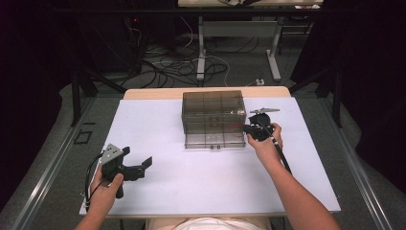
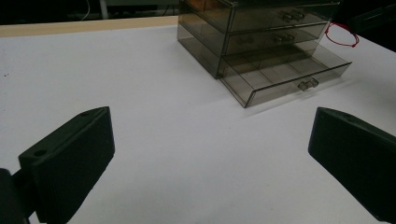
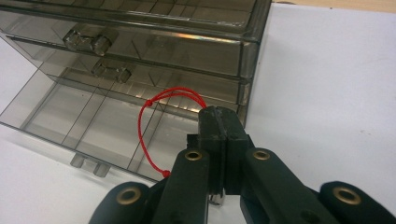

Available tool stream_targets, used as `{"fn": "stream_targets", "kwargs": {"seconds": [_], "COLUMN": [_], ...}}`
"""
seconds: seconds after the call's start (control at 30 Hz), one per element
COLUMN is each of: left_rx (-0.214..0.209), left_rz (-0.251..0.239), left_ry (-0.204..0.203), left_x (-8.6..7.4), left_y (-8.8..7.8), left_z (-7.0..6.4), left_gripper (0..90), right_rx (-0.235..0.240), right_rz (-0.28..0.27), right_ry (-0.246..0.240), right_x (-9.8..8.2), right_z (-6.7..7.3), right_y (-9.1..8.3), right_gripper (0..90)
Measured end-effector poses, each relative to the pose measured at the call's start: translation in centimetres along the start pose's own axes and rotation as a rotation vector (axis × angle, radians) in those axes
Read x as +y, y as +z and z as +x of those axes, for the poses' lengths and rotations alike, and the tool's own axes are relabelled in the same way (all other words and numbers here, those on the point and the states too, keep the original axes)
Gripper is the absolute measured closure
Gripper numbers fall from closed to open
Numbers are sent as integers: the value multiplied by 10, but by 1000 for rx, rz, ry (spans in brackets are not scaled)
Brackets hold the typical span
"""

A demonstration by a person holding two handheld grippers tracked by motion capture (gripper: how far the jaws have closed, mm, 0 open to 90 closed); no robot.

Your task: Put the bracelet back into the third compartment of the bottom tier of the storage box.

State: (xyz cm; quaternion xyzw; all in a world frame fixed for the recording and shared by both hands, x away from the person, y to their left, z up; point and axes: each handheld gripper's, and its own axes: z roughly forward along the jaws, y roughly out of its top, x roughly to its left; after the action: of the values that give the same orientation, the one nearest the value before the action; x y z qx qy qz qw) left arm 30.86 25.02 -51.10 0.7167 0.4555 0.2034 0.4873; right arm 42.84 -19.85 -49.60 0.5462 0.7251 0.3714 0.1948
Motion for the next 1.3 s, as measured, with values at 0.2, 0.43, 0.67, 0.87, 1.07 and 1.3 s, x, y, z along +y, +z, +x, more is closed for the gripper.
{"fn": "stream_targets", "kwargs": {"seconds": [0.2, 0.43, 0.67, 0.87, 1.07, 1.3], "left_rx": [0, 0, -1, -2, -2, -4], "left_rz": [-1, -1, 0, -1, -1, -3], "left_ry": [0, 1, 2, 2, 2, 1], "left_x": [0, 0, 0, 0, 0, 0], "left_y": [0, 0, 0, 0, 0, 0], "left_z": [0, 0, 0, 0, 0, 0], "left_gripper": [4, 3, 3, 4, 4, 4], "right_rx": [-5, -12, -18, -22, -27, -9], "right_rz": [8, 28, 41, 54, 63, 66], "right_ry": [-6, -2, 6, 10, 17, 33], "right_x": [-1, -2, -4, -6, -7, -7], "right_z": [4, 6, 7, 10, 10, 11], "right_y": [8, 15, 20, 26, 30, 31], "right_gripper": [900, 900, 900, 900, 900, 819]}}
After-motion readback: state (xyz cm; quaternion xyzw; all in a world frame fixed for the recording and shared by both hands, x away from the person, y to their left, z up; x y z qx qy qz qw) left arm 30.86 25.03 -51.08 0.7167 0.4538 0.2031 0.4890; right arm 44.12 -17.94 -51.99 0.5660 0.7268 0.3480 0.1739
